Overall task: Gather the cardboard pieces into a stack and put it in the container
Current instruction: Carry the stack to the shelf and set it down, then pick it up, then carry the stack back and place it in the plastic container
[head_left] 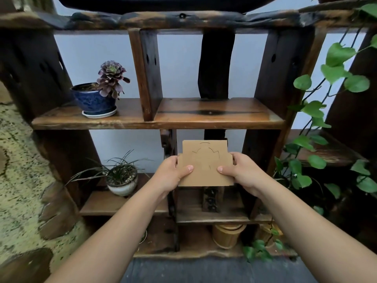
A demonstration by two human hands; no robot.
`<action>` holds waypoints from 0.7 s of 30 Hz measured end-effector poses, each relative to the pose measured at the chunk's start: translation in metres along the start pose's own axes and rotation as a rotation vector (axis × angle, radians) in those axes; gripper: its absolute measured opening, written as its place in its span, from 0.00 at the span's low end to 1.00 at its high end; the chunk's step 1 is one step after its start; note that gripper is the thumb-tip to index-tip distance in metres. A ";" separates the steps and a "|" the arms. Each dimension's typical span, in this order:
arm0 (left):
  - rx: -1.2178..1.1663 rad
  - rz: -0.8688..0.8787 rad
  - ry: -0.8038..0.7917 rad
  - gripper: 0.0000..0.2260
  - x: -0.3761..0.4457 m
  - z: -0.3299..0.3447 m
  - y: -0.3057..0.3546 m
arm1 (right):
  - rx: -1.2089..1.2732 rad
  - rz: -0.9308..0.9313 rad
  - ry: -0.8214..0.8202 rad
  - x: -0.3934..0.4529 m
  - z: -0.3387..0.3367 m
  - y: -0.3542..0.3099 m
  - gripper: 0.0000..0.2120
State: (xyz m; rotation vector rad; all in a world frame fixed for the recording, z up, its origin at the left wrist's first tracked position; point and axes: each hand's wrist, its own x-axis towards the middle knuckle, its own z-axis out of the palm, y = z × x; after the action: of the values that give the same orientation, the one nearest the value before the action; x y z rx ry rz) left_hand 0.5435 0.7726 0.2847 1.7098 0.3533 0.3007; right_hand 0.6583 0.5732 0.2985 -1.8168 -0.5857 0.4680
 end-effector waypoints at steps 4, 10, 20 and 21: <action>0.038 -0.026 0.008 0.15 -0.014 0.001 -0.009 | 0.020 0.004 0.010 -0.012 0.010 0.010 0.18; 0.087 -0.046 0.057 0.14 -0.031 0.004 -0.015 | 0.001 0.026 0.021 -0.024 0.019 0.021 0.19; 0.076 -0.099 0.205 0.13 -0.074 0.004 -0.018 | -0.050 0.016 -0.092 -0.034 0.033 0.014 0.19; 0.080 -0.103 0.236 0.12 -0.080 0.001 -0.019 | -0.060 0.017 -0.107 -0.034 0.037 0.013 0.20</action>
State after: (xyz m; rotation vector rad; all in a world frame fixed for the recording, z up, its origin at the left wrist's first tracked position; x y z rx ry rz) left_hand 0.4692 0.7427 0.2652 1.7313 0.6323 0.4191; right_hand 0.6119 0.5778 0.2754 -1.8629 -0.6646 0.5670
